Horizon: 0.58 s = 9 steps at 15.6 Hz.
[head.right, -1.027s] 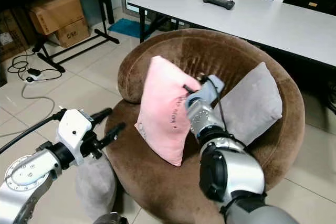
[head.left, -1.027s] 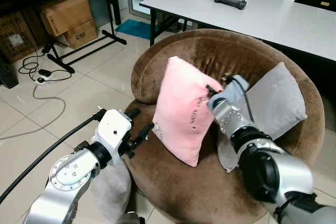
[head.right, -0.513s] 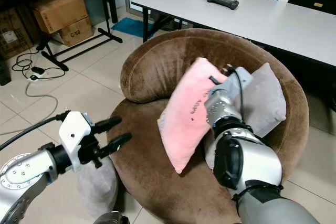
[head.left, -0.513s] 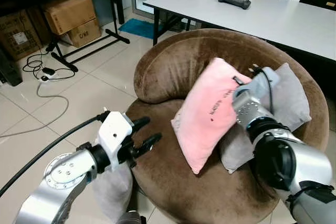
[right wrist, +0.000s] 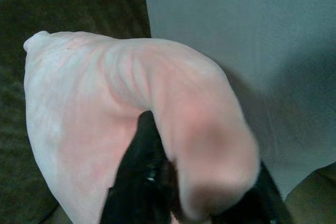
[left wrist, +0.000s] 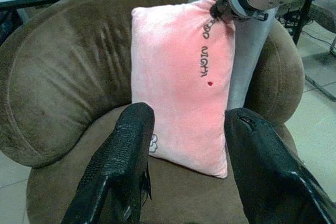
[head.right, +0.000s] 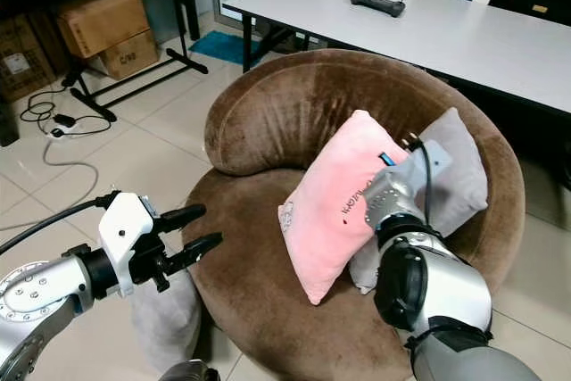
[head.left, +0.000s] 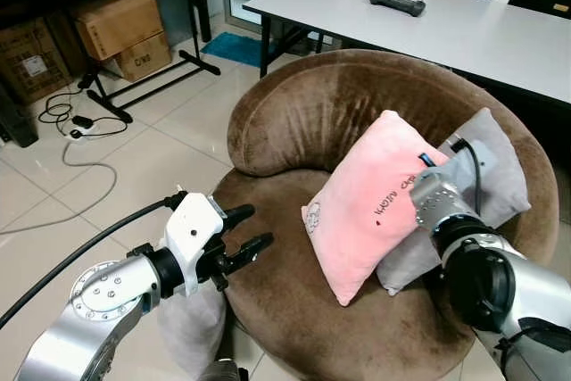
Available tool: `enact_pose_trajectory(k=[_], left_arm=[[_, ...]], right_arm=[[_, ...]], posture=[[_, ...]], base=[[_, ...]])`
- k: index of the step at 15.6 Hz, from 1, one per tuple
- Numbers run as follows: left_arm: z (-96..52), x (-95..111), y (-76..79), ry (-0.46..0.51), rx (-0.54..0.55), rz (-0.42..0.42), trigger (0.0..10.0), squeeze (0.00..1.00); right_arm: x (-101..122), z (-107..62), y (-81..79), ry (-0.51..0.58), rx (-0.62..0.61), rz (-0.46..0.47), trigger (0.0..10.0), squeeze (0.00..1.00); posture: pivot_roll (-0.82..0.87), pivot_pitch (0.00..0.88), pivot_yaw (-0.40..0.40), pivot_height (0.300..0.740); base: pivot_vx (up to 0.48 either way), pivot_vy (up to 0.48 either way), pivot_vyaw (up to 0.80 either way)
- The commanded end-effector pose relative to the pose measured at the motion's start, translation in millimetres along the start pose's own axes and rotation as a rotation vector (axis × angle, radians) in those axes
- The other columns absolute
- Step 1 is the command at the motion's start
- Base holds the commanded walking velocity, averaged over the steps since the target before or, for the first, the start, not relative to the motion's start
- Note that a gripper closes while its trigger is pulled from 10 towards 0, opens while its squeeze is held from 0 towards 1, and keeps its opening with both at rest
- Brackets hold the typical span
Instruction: Move the pillow to the sofa from floor
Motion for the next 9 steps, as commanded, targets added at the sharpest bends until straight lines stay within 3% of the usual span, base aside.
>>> enact_pose_trajectory(k=[1,7,9], left_arm=[[1.0,2.2,-0.9,-0.001,-0.006,0.008,10.0,0.0],[8.7,6.0,-7.4,0.02,-0.006,0.023,10.0,0.0],[13.0,4.8,-8.1,0.022,-0.011,0.02,10.0,0.0]], right_arm=[[4.9,2.4,8.4,0.015,-0.02,0.032,10.0,1.0],[74.9,-5.1,-13.6,0.316,0.15,-0.153,10.0,1.0],[83.4,-4.8,-5.7,0.356,0.106,-0.198,10.0,1.0]], posture=[[0.18,0.0,-0.027,0.74],[0.15,0.0,-0.006,0.74],[0.13,0.0,0.015,0.74]], base=[[0.0,0.0,0.0],[0.0,0.0,0.0],[0.0,0.0,0.0]])
Point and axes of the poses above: a point about 5 cm out from each wrist's last joint towards the gripper, its own z axis pointing out of the wrist towards the gripper, its own x axis along the axis of the wrist's last joint, y = z × x, the point moved 6 cm from there along z, pointing out of the wrist towards the gripper, and after that the axes turned 11 degrees about -z, right-handed, at the moved point
